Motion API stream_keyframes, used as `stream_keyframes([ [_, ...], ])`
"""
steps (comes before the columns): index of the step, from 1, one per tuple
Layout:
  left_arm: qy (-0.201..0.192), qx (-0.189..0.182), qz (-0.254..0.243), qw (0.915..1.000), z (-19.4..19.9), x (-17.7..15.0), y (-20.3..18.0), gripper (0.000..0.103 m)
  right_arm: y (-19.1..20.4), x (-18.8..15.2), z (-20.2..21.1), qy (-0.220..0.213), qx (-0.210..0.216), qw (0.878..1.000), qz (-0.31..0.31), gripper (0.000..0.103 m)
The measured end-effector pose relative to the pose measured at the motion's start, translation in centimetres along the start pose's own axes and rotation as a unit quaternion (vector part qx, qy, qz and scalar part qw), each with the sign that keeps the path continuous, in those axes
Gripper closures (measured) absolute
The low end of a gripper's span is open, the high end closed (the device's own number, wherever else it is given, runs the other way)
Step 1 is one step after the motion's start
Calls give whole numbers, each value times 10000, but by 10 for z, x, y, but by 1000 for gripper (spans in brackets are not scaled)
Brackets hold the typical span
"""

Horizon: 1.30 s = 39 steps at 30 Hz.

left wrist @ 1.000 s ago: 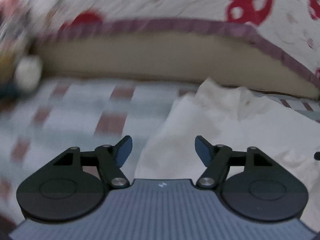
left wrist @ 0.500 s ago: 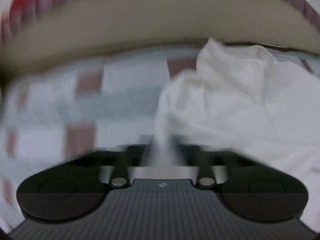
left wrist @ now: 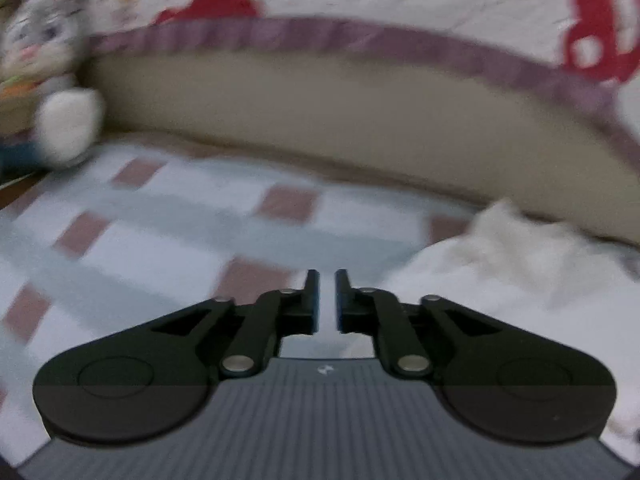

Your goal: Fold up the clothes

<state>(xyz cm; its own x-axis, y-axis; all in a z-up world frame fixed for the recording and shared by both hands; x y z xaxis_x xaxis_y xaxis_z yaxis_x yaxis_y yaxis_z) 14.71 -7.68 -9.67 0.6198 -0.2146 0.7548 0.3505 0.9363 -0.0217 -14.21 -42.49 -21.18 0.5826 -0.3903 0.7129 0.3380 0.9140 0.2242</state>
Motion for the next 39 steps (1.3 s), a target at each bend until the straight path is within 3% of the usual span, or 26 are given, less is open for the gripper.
stream_keyframes([
  [2,177,-331,-340,9987,-9,13,-18,35,0,0,-2,10,8,10000,-22,60],
  [5,952,-520,-1357,9848,-32,25,-60,31,-1,1,-3,48,27,10000,-74,58],
  [6,1184,-532,-1724,9764,-40,27,-74,31,-1,2,-3,62,34,10000,-69,58],
  [10,1615,119,-3225,9326,-78,15,-121,29,-1,4,-3,69,94,9999,-80,59],
  [11,1757,207,-3335,9260,-89,13,-126,35,-2,4,-3,32,125,9999,-106,61],
  [12,1956,268,-3290,9235,-99,11,-126,50,-2,4,-2,2,165,9998,-110,64],
  [13,2143,304,-3145,9243,-105,12,-120,93,-2,4,1,-68,199,9997,-76,67],
  [14,2265,353,-2963,9272,-110,13,-114,91,-1,4,3,-143,233,9996,-37,73],
  [15,2172,458,-2710,9366,-108,17,-106,91,1,4,7,-259,265,9993,36,78],
  [16,2031,596,-2567,9430,-105,22,-99,92,3,4,11,-382,296,9988,114,89],
  [18,1756,924,-2409,9501,-98,30,-85,92,6,7,20,-640,360,9972,161,90],
  [21,1646,949,-2147,9580,-93,38,-64,91,9,12,28,-905,407,9949,206,91],
  [23,1628,949,-2092,9596,-95,37,-57,90,11,15,32,-1011,440,9937,216,92],
  [27,1414,1180,-2458,9517,-113,23,-57,81,17,29,34,-1087,305,9931,317,93],
  [31,1026,1437,-2506,9519,-118,13,-54,55,21,59,30,-1135,-142,9920,531,93],
  [32,907,1364,-2295,9594,-113,14,-50,55,20,67,25,-1151,-288,9912,593,93],
  [33,717,1046,-1969,9722,-102,18,-45,57,20,73,20,-1097,-399,9907,697,93],
  [34,426,529,-1659,9838,-87,21,-38,55,20,78,13,-963,-474,9908,823,93],
  [35,124,16,-1411,9899,-69,23,-30,53,19,80,9,-867,-433,9916,855,93],
  [37,-221,-327,-1127,9928,-42,22,-19,45,16,82,2,-689,-320,9931,893,93],
  [39,-148,-522,-1067,9928,-31,13,-12,44,13,82,-4,-561,-251,9946,842,93],
])
Point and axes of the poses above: each gripper's, at about its wrist camera, not at the fingertips, and z roughly against the way its jaws point, y to its left, x to its top, the point moved 1 cm from there along -z, roughly the way its jaws point, and after that the axes turned 7 degrees about -z, right-handed, at the moved point
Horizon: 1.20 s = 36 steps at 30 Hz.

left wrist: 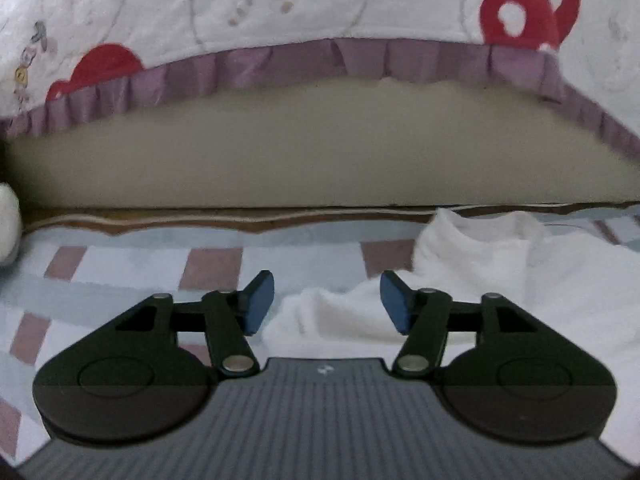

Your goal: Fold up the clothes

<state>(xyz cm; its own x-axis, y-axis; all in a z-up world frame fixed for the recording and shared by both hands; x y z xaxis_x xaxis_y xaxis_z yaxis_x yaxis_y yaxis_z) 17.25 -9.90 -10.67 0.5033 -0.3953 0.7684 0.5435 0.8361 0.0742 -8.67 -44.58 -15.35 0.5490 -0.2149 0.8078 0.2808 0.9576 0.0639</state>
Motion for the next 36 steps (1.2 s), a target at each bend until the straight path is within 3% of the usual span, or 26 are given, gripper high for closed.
stream_keyframes([
  [3,475,25,-419,9980,-5,-23,-7,44,-8,-7,-6,97,53,9995,-312,93],
  [6,1010,403,-859,9903,-25,-49,-15,46,-18,-11,-5,11,311,9968,-740,93],
  [7,1116,443,-792,9896,-31,-56,-13,57,-21,-11,-3,-63,441,9952,-871,93],
  [8,1151,366,-608,9908,-35,-60,-11,79,-24,-10,0,-126,588,9935,-966,93],
  [9,1080,268,-422,9929,-35,-61,-9,92,-27,-9,4,-187,738,9915,-1055,93],
  [10,960,452,-485,9932,-32,-59,-13,95,-30,-8,7,-248,888,9891,-1144,93],
  [14,484,1203,-724,9889,-23,-51,-27,96,-31,-1,19,-508,1036,9873,-1093,93],
  [16,442,1530,-663,9850,-23,-53,-26,96,-28,-1,23,-622,1002,9880,-997,94],
  [20,770,1862,-915,9752,-31,-62,-29,94,-20,-3,-10,56,374,9948,-941,95],
  [23,576,2611,-864,9597,-13,-59,-36,92,-12,0,-34,612,-126,9945,-845,88],
  [24,463,2528,-643,9643,0,-58,-35,92,-12,3,-37,732,-315,9931,-856,81],
  [25,342,2338,-398,9709,13,-57,-34,92,-12,5,-39,848,-503,9913,-876,54],
  [26,258,1876,-158,9818,23,-59,-33,92,-15,7,-36,826,-561,9899,-1005,35],
  [28,469,1343,-160,9897,30,-71,-41,92,-22,12,-30,742,-640,9868,-1290,32],
  [32,892,337,-177,9953,42,-95,-55,91,-24,17,-11,237,159,9874,-1554,33],
  [35,1243,390,-335,9909,40,-118,-61,90,-5,22,-7,-17,545,9937,-984,33],
  [36,1199,372,-301,9916,42,-122,-59,90,4,24,-9,-44,644,9954,-706,33],
])
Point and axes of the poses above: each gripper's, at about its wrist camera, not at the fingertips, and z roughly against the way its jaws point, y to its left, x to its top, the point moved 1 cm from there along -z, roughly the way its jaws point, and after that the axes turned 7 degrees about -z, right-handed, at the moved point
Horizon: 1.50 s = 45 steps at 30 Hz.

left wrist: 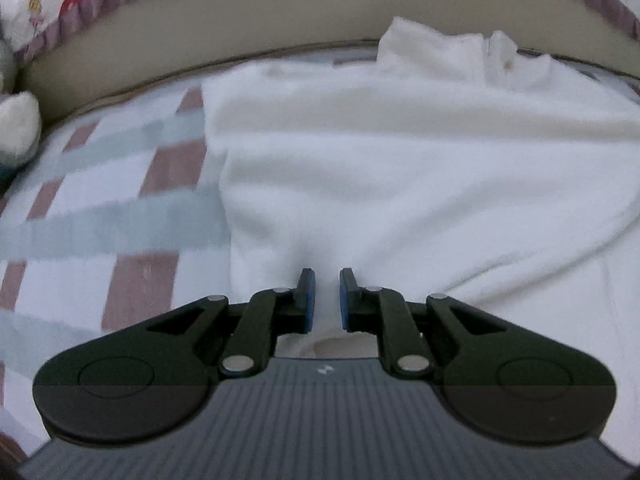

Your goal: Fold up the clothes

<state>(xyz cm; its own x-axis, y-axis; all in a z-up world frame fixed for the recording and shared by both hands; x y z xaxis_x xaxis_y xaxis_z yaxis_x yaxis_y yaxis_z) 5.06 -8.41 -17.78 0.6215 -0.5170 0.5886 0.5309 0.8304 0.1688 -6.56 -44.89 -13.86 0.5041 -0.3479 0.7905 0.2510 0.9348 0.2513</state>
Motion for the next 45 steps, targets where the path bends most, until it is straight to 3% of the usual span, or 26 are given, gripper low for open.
stream_keyframes([
  [2,-12,-35,63,10000,2,-4,4,90,12,0,-13,230,267,9990,267,33],
  [4,32,-51,126,9999,2,-3,2,90,13,-1,-40,713,352,9968,100,33],
  [6,68,-9,70,10000,1,-2,-2,90,9,-4,-64,1014,-100,9948,63,39],
  [8,97,58,-33,9999,1,-2,-7,90,4,-7,-73,969,-259,9950,29,43],
  [14,60,202,-206,9996,0,-4,-13,90,3,-12,-76,974,-472,9934,367,43],
  [16,130,278,-284,9991,0,-1,-17,90,2,-12,-63,991,-425,9937,311,43],
  [18,337,412,-689,9962,-1,12,-26,89,-2,-16,-39,884,-374,9952,178,37],
  [19,440,478,-891,9939,-1,19,-30,84,-6,-20,-26,962,-418,9942,251,32],
  [21,561,541,-1258,9890,0,32,-40,70,-17,-29,-2,1155,-527,9909,437,32],
  [23,58,98,-1361,9906,21,44,-57,56,-38,-36,33,1130,-803,9885,606,33],
  [25,-416,-333,-1458,9879,41,55,-75,49,-65,-41,72,1003,-1108,9871,566,32],
  [28,-677,-772,-1677,9805,50,67,-127,45,-124,-46,130,838,-1273,9871,-482,32],
  [31,-753,-1135,-2139,9673,49,76,-194,45,-186,-51,177,626,-1556,9722,-1634,32],
  [34,-906,-1385,-2518,9535,46,87,-257,45,-242,-56,206,184,-1872,9486,-2544,32],
  [38,-1010,-1558,-2776,9426,49,97,-313,45,-315,-83,216,-130,-2116,8876,-4089,32],
  [41,-1045,-1627,-2957,9355,54,93,-328,45,-337,-98,212,-285,-2196,8551,-4688,32],
  [44,-1037,-1466,-2994,9371,52,90,-328,45,-344,-98,195,-295,-2352,8455,-4785,32],
  [45,-1007,-1431,-2925,9401,51,89,-326,45,-342,-96,190,-280,-2463,8493,-4662,31],
])
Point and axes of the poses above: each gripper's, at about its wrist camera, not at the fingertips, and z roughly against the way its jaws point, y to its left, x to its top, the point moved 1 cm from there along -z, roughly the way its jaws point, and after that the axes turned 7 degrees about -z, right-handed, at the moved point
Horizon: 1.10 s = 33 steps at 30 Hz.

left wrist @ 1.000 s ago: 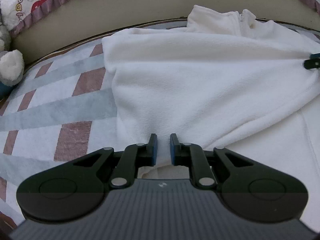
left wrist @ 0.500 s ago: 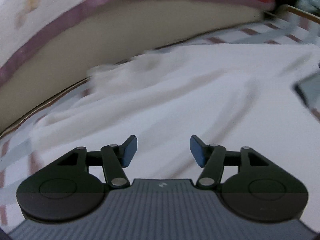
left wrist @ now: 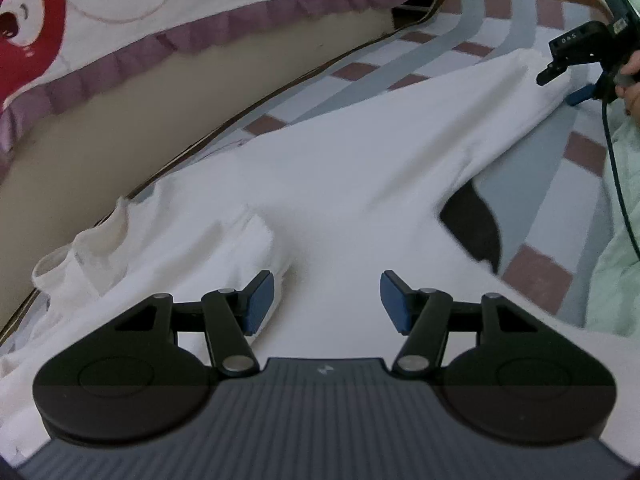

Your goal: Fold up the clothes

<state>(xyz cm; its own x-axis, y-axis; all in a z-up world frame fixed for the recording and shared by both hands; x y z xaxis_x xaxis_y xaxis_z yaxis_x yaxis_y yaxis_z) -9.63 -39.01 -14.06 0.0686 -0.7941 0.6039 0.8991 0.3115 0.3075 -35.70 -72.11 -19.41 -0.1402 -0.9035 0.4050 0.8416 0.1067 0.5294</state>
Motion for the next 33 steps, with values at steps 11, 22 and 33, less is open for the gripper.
stream_keyframes([
  [11,87,-78,1379,9904,2,-27,50,45,35,-5,2,-827,-399,9857,1413,93],
  [22,-1034,557,2777,9535,71,-91,136,33,271,-162,108,-1170,2658,8865,3602,93],
  [33,-335,700,4033,9118,71,-198,171,33,302,-390,51,235,2670,7523,6018,91],
])
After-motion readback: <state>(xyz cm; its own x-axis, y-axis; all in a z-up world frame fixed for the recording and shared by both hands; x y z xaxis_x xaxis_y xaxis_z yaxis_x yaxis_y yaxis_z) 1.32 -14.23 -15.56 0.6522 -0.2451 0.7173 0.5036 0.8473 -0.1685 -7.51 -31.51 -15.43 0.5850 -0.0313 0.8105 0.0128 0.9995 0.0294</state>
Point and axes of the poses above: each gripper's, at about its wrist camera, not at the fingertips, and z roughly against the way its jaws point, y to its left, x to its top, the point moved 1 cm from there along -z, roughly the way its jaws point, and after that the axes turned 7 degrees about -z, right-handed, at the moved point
